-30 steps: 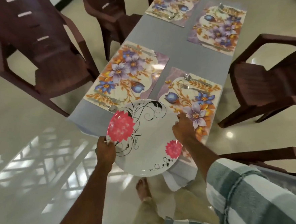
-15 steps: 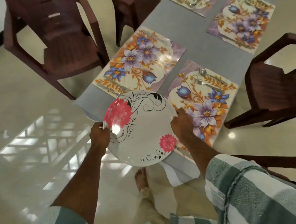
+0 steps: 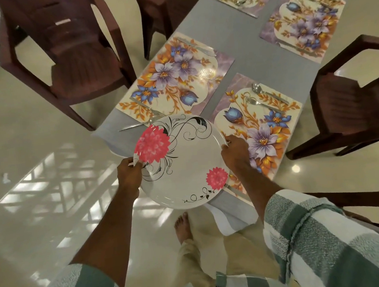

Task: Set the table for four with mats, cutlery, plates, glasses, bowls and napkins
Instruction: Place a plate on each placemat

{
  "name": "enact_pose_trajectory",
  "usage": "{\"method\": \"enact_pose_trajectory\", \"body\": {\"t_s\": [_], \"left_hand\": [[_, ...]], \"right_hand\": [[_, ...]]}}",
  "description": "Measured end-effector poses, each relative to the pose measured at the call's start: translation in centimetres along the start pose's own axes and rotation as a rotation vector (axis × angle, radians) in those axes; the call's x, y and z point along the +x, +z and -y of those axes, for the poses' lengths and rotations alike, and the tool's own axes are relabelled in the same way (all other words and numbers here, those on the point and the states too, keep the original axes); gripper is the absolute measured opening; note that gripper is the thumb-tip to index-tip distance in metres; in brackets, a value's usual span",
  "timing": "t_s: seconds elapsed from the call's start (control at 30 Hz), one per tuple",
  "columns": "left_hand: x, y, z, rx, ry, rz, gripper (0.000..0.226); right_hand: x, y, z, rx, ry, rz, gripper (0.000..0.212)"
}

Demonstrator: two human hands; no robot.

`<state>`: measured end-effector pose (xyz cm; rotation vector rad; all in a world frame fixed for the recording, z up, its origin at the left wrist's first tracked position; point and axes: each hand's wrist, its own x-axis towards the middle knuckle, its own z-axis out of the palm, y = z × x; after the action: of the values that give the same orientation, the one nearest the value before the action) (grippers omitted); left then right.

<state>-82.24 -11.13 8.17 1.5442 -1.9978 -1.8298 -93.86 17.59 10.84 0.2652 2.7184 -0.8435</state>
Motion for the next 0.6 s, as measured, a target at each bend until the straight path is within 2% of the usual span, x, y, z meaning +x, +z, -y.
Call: {"method": "enact_pose_trajectory", "body": {"t_s": [0.07,0.23,0.4,0.6], "left_hand": [[-0.19,0.07,-0.13,0.008,-0.006,-0.002,0.025],[0.32,-0.20,-0.12,-0.058,-0.081,0.045,0.053],[0.08,-0.08,-0.36,-0.063,-0.055,0.007,0.034],[-0.08,0.03,-0.74,-0.030,-0.056,0.005,0.026]], "right_hand": [[-0.09,-0.02,-0.01,0.020,-0.003,-0.016,0.029],[0.08,0.22,0.01,0.023,-0.003,-0.057,0.027],[-0.01,0.03,0.47,0.007,-0.001,-0.119,0.026],[0.39,-0.14,0.53,0.065,0.039,-0.147,0.016]]}}
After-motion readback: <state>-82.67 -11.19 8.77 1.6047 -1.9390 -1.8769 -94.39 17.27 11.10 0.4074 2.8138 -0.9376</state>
